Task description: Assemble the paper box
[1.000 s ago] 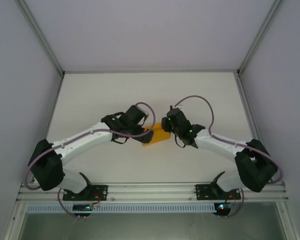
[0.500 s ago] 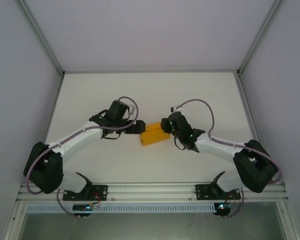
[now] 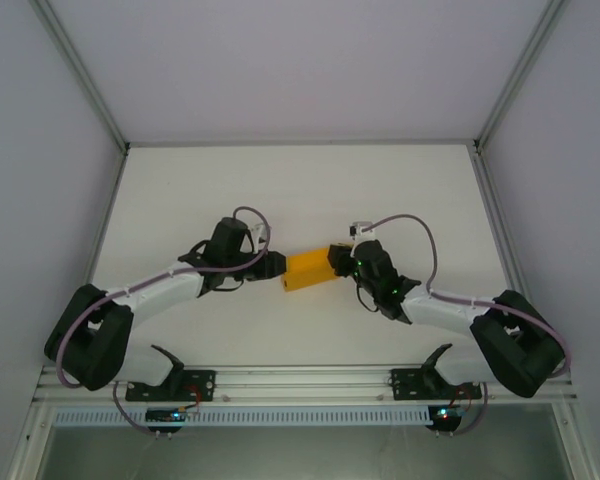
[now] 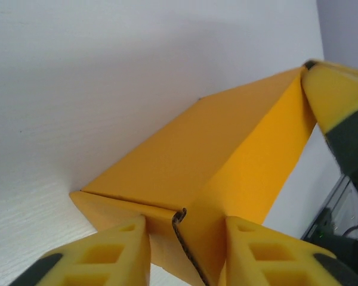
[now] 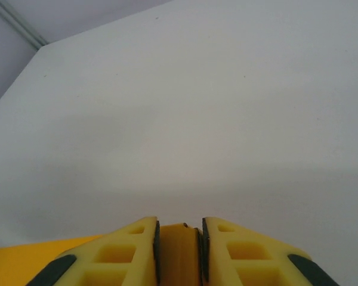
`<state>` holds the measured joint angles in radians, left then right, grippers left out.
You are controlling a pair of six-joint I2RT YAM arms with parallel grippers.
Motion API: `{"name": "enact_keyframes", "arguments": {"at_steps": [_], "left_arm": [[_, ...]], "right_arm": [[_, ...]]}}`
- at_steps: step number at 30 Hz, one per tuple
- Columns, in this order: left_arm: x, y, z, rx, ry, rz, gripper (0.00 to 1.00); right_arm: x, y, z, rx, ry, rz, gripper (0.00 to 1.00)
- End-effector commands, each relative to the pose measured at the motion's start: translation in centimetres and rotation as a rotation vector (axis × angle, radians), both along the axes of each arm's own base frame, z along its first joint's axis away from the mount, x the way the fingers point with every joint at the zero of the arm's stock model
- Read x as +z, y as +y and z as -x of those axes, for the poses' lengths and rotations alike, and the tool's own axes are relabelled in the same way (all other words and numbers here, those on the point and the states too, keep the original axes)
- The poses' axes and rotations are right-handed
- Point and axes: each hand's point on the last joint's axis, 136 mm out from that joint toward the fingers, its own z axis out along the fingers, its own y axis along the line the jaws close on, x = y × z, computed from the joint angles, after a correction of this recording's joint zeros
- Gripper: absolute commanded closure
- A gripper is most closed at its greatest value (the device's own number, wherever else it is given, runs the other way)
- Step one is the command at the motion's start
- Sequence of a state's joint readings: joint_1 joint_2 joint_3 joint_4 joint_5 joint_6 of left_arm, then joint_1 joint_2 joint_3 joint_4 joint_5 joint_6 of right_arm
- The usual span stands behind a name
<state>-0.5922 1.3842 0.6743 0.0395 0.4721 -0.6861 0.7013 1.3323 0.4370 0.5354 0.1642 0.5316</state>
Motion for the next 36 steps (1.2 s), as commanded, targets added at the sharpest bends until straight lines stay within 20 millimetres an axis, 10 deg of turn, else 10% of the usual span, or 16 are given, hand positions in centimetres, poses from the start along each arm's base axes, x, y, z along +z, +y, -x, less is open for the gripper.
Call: {"name": "enact_keyframes", "arguments": {"at_steps": [1,7,23,36], "left_arm": [[-6.4,2.6,2.0,0.042,0.137,-0.169,0.8],[-7.2,3.4,1.9,0.064,0.13,-0.214,1.0],[-6.9,5.1,0.9,0.059,0.056,-0.35,1.0],[0.0,1.4,-1.2,-0.04,-0.105,-0.28,0.41]], "right_arm": [[-9.2,-1.1,5.8,0.198,0.225,0.196,0.84],[-9.4,-1.3,6.0,0.243,0.159,0.164,0.96],[-9.5,-0.3,5.6,0.316,0.076,0.159,1.0],[-2.2,-1.9,2.4,0.121,0.118,0.207,0.72]]}}
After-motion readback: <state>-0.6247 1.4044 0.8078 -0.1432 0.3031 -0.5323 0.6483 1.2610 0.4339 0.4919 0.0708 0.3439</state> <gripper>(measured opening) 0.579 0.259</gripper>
